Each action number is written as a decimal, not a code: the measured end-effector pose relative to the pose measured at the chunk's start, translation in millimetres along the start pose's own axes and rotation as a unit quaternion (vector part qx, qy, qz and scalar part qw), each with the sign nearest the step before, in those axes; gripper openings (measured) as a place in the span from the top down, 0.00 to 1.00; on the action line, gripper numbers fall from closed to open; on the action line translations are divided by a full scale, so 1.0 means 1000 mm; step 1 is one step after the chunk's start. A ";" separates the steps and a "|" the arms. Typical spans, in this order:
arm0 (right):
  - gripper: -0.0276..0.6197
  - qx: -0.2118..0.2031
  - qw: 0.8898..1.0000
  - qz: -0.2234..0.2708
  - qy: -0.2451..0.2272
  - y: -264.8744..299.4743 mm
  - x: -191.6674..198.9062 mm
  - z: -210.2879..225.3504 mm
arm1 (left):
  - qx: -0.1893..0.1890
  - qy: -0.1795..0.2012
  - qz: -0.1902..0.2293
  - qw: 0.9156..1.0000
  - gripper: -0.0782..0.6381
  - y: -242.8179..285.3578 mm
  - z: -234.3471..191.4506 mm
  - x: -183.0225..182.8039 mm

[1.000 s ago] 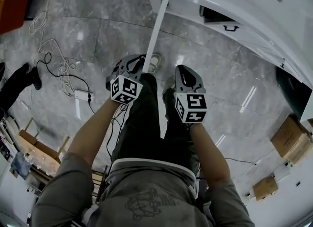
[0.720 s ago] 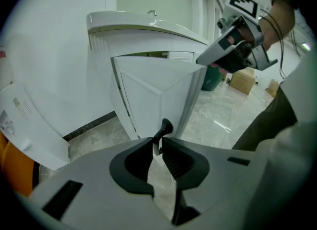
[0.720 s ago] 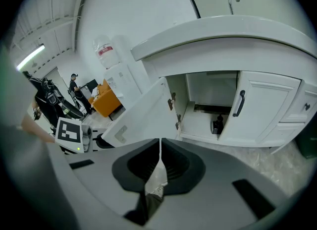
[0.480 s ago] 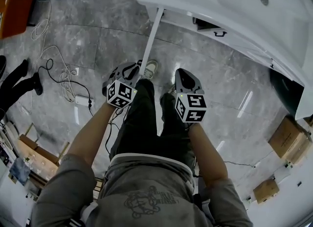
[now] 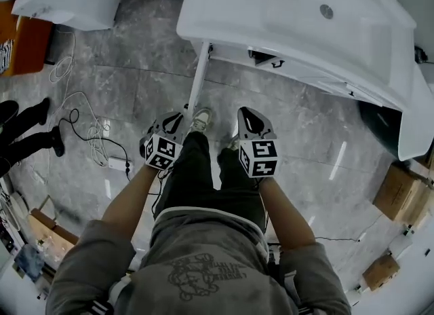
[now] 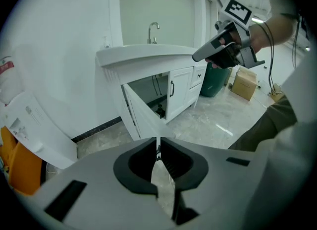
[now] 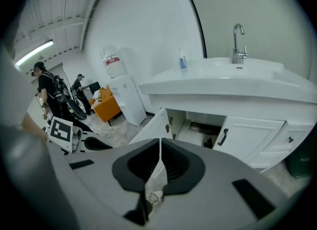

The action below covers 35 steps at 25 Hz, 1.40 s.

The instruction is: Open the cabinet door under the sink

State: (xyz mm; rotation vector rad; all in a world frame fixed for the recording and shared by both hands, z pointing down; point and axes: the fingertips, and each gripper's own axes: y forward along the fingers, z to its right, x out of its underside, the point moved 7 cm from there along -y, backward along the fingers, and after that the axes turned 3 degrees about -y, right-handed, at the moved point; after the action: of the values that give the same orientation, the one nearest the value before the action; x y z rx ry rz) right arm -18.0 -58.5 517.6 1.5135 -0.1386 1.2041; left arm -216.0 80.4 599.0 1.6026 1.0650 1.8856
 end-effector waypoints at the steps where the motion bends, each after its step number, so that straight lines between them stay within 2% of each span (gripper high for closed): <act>1: 0.91 0.001 1.000 0.004 -0.005 -0.006 -0.006 0.000 | -0.002 -0.004 0.007 1.000 0.84 -0.006 0.000 -0.007; 5: 0.91 0.003 1.000 0.020 -0.013 -0.031 -0.028 -0.001 | -0.010 -0.034 0.048 0.998 0.85 -0.034 -0.004 -0.045; 10: 0.91 0.002 0.998 0.061 -0.023 -0.065 -0.067 -0.007 | -0.018 -0.041 0.110 0.993 0.85 -0.063 -0.010 -0.106; 18: 0.91 0.037 0.990 0.131 -0.040 -0.128 -0.128 0.007 | -0.015 -0.062 0.212 0.975 0.85 -0.110 -0.013 -0.215; 21: 0.91 0.052 0.986 0.153 -0.048 -0.158 -0.146 0.019 | -0.009 -0.045 0.246 0.968 0.85 -0.129 -0.004 -0.257; 24: 0.91 0.078 0.981 0.165 -0.068 -0.187 -0.163 0.029 | -0.006 -0.007 0.263 0.965 0.85 -0.145 0.008 -0.297; 28: 0.91 0.103 0.973 0.187 -0.092 -0.222 -0.189 0.032 | 0.010 0.031 0.307 0.951 0.85 -0.169 0.025 -0.341; 35: 0.91 0.122 0.951 0.259 -0.116 -0.286 -0.239 0.026 | 0.036 0.063 0.356 0.932 0.85 -0.208 0.048 -0.397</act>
State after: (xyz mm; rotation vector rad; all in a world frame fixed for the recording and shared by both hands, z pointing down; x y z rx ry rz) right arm 72.7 -97.9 157.6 1.9065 -0.5938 1.4870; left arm -108.8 -78.4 190.7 2.1303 0.6333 2.4463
